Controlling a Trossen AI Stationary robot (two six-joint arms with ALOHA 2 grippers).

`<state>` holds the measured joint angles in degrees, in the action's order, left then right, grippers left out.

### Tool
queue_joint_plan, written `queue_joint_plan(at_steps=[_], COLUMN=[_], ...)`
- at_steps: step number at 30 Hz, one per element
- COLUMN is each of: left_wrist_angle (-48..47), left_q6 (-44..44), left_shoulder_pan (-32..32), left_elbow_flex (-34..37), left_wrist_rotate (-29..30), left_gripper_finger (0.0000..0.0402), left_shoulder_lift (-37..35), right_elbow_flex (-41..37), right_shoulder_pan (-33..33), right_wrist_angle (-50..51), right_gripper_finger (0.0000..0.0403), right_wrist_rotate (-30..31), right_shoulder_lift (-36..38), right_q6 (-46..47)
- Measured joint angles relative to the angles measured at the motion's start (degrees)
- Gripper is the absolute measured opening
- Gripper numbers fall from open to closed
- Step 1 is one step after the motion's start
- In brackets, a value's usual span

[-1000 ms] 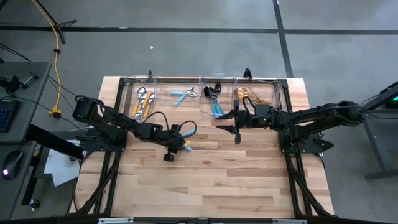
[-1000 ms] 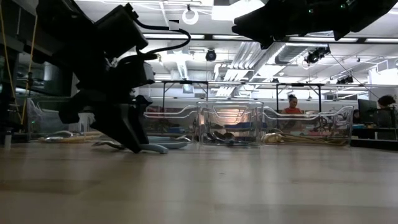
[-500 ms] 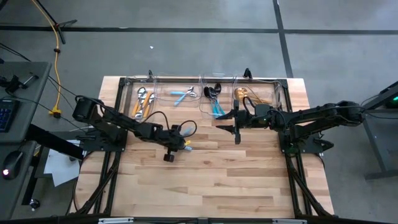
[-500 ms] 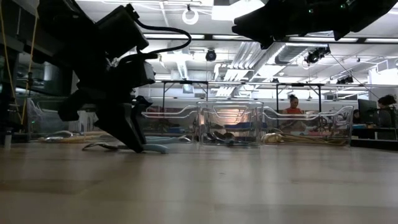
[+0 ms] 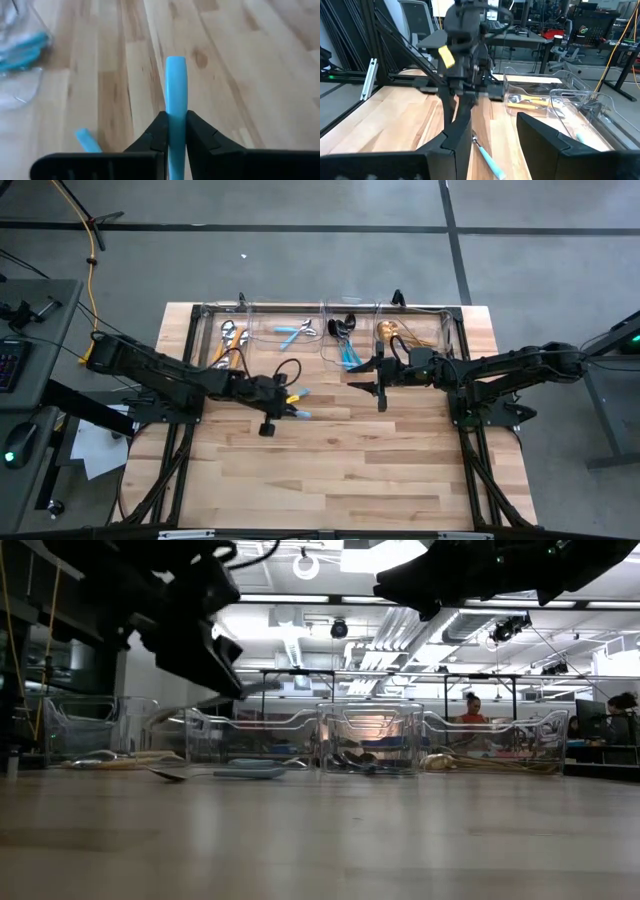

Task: Sort silverware by color (type)
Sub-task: Put the blue spoon into the left transparent bin

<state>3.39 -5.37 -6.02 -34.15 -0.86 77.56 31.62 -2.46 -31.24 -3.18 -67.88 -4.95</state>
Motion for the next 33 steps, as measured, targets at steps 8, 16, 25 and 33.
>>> queue_joint_plan(at_steps=[8, 16, 25, 33], left_wrist_angle=[20.2, 49.2, 57.6, 57.8], left_q6=[-6.7, -4.2, 2.0, 3.3], left_shoulder_pan=[0.9, 7.1, 10.4, 10.6], left_elbow_flex=[4.3, 13.9, 16.2, 16.2], left_wrist_rotate=[-0.8, -3.7, -3.6, -2.8], left_gripper_finger=[0.0023, 0.0023, 0.0025, 0.0022], left_shoulder_lift=[-4.6, -4.7, -4.7, -4.7], right_elbow_flex=[0.0, 0.0, 0.0, 3.2], right_shoulder_pan=[0.0, 0.0, 0.0, -0.2], right_wrist_angle=[0.2, -2.1, -18.9, -24.7], right_gripper_finger=[0.0142, 0.0142, 0.0142, 0.0142], right_wrist_rotate=[0.0, 0.0, 0.0, 0.0], right_shoulder_lift=[0.0, -0.3, -10.1, -16.2], right_q6=[0.0, 1.2, 1.0, 0.0])
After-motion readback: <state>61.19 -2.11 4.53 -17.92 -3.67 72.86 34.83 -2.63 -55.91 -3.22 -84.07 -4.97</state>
